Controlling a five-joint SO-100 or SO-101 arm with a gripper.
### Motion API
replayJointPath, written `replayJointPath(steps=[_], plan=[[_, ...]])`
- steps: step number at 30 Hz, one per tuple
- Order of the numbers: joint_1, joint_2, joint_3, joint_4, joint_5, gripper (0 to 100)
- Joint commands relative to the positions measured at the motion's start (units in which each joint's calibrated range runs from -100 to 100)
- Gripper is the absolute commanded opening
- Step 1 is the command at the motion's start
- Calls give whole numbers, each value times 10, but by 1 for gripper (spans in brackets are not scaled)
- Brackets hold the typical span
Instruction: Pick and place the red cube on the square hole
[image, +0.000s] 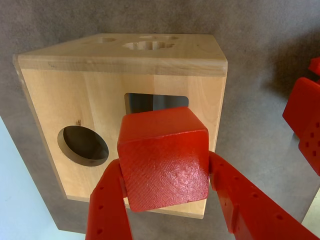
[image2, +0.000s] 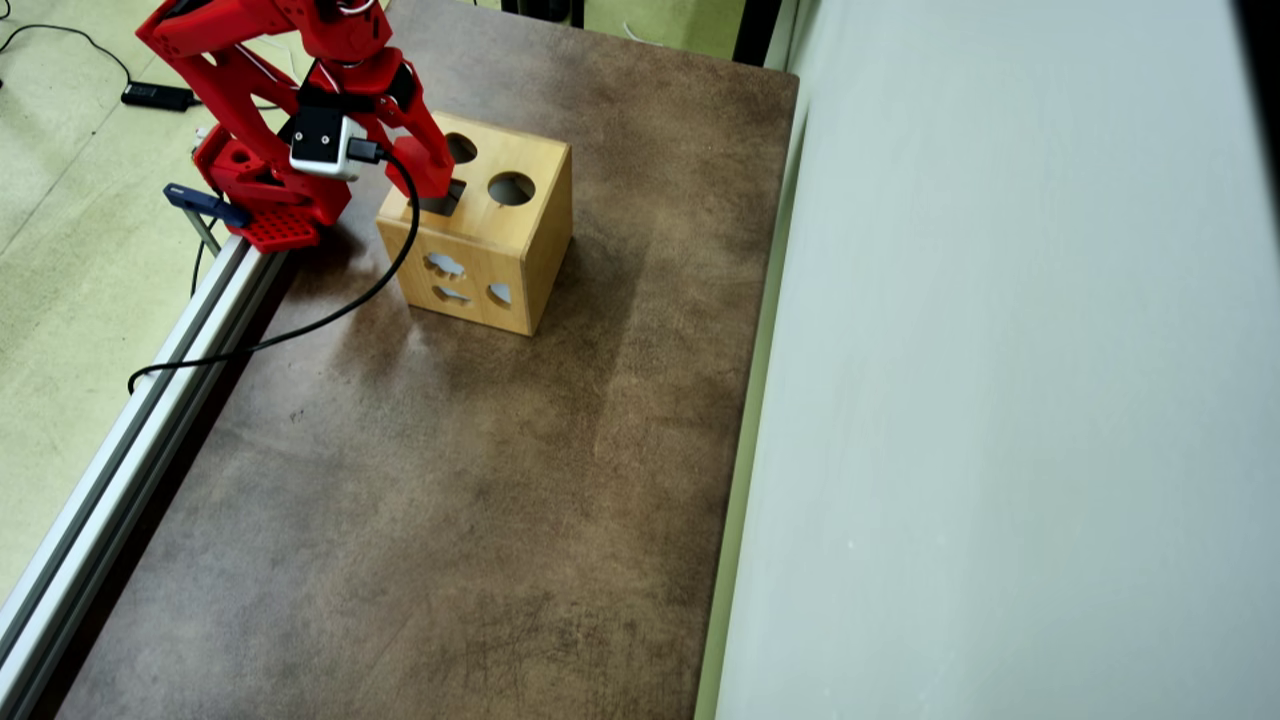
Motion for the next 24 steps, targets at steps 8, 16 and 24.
replayJointPath(steps=[8, 16, 24], plan=[[3, -5, -3, 7, -2, 1], [4, -5, -3, 7, -2, 1], [4, -4, -2, 7, -2, 1]])
